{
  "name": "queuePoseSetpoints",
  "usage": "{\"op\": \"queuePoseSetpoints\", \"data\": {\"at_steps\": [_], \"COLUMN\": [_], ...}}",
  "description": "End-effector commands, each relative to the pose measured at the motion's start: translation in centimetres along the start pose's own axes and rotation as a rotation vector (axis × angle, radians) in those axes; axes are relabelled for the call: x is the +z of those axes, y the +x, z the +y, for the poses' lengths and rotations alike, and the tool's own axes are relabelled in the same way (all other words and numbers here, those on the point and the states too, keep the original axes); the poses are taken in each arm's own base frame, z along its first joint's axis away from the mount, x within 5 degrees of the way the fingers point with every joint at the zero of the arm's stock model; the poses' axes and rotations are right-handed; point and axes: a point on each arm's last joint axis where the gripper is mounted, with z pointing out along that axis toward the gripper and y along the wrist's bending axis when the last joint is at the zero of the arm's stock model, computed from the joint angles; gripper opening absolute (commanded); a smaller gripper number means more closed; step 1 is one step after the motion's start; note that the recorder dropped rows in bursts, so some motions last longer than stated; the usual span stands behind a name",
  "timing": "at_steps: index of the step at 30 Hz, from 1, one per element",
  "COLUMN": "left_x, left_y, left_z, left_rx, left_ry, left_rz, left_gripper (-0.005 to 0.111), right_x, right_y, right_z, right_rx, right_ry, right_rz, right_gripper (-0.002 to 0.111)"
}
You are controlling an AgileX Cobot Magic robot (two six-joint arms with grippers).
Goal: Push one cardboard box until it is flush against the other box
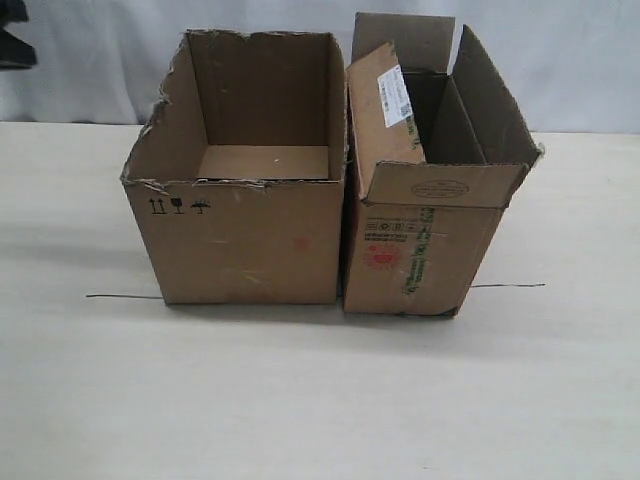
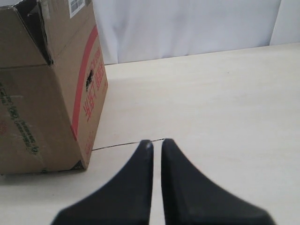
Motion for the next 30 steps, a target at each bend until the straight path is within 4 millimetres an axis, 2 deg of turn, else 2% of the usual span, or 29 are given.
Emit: {"op": "queuePoseSetpoints", "data": {"at_steps": [1, 4, 7, 10, 14, 19, 22, 25, 30], "left_x": [-10.2, -15.5, -18.8, -19.4, -17.8, -16.7, -16.6, -17.0, -19.5], "left_y": [2.1, 5.8, 10.4, 14.0, 17.1, 19.2, 19.7, 19.6, 20.0], "left_z": [-3.1, -4.1, -4.3, -3.9, -4.0, -5.8, -6.3, -6.2, -6.1], "left_rx": [0.047, 0.055, 0.003, -0.069, -0.137, -0.125, -0.120, -0.070, 0.033], "left_ry": [-0.207, -0.310, -0.364, -0.365, -0.262, -0.059, -0.009, -0.037, -0.145], "left_rz": [-0.288, -0.469, -0.591, -0.608, -0.445, -0.204, -0.149, -0.170, -0.378], "left_gripper": [0.000, 0.000, 0.000, 0.000, 0.000, 0.000, 0.000, 0.000, 0.000], "right_x": [0.0, 0.0, 0.0, 0.0, 0.0, 0.0, 0.0, 0.0, 0.0], "right_y": [0.1, 0.1, 0.1, 0.1, 0.1, 0.1, 0.1, 0.1, 0.1], "right_z": [0.0, 0.0, 0.0, 0.0, 0.0, 0.0, 0.0, 0.0, 0.0], "right_rx": [-0.005, -0.005, -0.005, -0.005, -0.005, -0.005, -0.005, -0.005, -0.005], "right_ry": [-0.001, -0.001, -0.001, -0.001, -0.001, -0.001, -0.001, -0.001, -0.001], "right_rz": [-0.002, -0.002, -0.002, -0.002, -0.002, -0.002, -0.002, -0.002, -0.002], "right_gripper": [0.005, 0.005, 0.005, 0.005, 0.005, 0.005, 0.005, 0.005, 0.005]}}
